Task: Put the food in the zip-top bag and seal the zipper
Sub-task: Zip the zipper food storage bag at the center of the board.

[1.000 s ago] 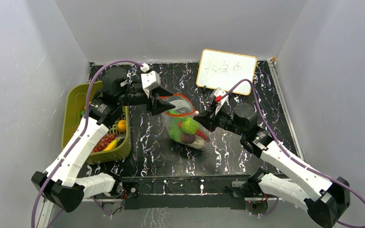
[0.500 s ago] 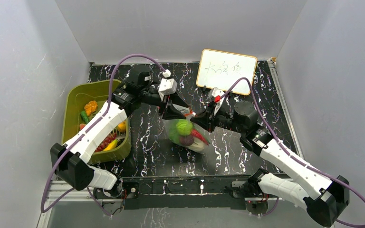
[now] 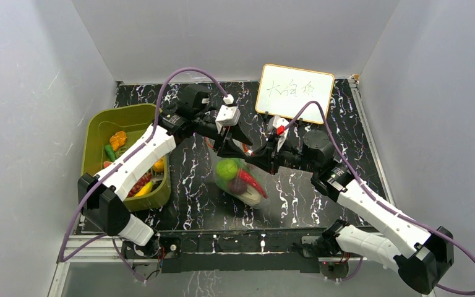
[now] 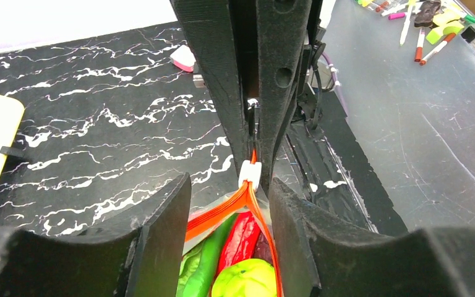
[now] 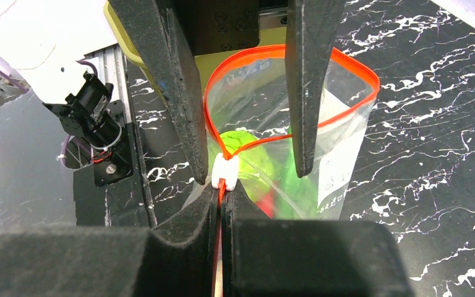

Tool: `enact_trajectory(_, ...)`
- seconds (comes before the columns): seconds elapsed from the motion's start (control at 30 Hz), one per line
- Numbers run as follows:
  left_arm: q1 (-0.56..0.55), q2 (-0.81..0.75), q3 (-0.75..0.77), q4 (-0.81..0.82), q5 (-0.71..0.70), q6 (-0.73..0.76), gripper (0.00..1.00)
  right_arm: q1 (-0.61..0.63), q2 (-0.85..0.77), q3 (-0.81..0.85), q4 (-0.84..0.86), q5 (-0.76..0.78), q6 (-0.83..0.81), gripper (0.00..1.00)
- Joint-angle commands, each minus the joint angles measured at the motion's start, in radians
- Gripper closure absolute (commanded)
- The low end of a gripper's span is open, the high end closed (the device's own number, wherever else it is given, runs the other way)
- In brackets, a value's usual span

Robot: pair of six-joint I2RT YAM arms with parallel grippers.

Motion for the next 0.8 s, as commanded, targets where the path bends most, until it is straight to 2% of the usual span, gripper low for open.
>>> enact_trajectory(0.0, -0.011, -0.011, 0.038, -0.039, 0.078, 0.059, 0.54, 0.003, -0.008, 0.067, 0.110, -0.021, 0.000, 1.00)
enact_trajectory(0.23, -0.011, -0.009, 0.036, -0.030, 0.122, 0.008, 0.73, 0.003, -0.005, 0.051, 0.106, -0.012, -0.017, 1.00)
enact_trajectory(0.27, -0.011, -0.010, 0.032, -0.018, 0.125, 0.001, 0.76, 0.002, -0.002, 0.052, 0.100, -0.012, -0.019, 1.00)
enact_trajectory(0.37, -0.011, -0.015, 0.016, 0.015, 0.125, -0.041, 0.98, 0.003, -0.003, 0.052, 0.099, -0.008, -0.021, 1.00)
enact_trajectory(0.4, -0.011, -0.016, 0.015, 0.014, 0.121, -0.041, 1.00, 0.003, -0.006, 0.052, 0.100, -0.006, -0.021, 1.00)
enact_trajectory(0.57, -0.012, -0.026, 0.006, 0.009, 0.093, -0.037, 1.00, 0.003, -0.023, 0.049, 0.071, 0.039, -0.038, 1.00)
enact_trajectory(0.77, -0.011, -0.043, -0.002, -0.016, -0.017, -0.033, 1.00, 0.002, -0.085, -0.002, 0.065, 0.104, -0.045, 1.00)
